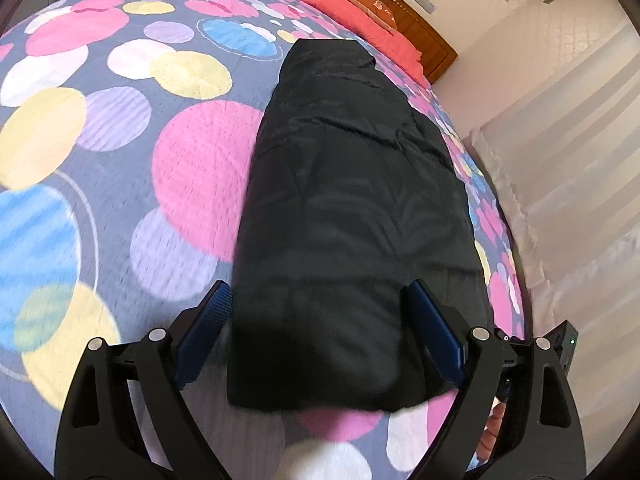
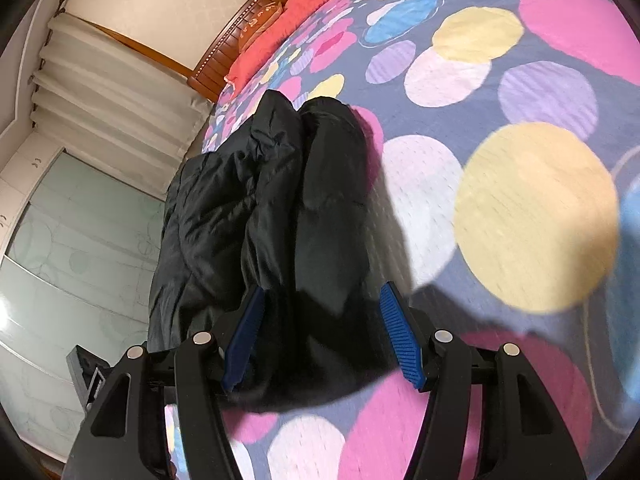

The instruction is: Fold large clothes

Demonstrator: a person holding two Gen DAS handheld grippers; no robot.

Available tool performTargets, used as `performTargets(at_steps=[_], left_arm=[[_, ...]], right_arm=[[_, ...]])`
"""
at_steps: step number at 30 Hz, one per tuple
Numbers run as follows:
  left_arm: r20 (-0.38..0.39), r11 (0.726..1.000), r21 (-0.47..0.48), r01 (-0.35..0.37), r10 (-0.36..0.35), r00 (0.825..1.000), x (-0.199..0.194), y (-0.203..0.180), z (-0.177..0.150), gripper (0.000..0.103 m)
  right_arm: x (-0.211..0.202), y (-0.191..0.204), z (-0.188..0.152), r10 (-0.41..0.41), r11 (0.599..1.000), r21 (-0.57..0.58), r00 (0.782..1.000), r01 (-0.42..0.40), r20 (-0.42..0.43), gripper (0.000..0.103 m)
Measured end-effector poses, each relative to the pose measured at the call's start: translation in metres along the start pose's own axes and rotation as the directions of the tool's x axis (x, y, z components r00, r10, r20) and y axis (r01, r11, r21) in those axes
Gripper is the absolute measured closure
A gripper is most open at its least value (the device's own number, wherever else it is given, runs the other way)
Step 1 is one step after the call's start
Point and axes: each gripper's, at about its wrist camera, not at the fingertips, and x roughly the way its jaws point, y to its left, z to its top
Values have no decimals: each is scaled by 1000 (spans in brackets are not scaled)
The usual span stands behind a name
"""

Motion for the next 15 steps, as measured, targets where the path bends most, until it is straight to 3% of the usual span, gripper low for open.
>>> performTargets(at_steps=[9, 15], left_arm=[[36, 990, 107, -91, 88, 995, -27, -16, -37, 14], [94, 962, 196, -192, 177, 980, -43, -31, -58, 14]], right_arm=[[-24, 16, -33, -76, 992, -98, 997, 78, 21, 43], [-36, 40, -55, -159, 963, -208, 985, 170, 70, 43]])
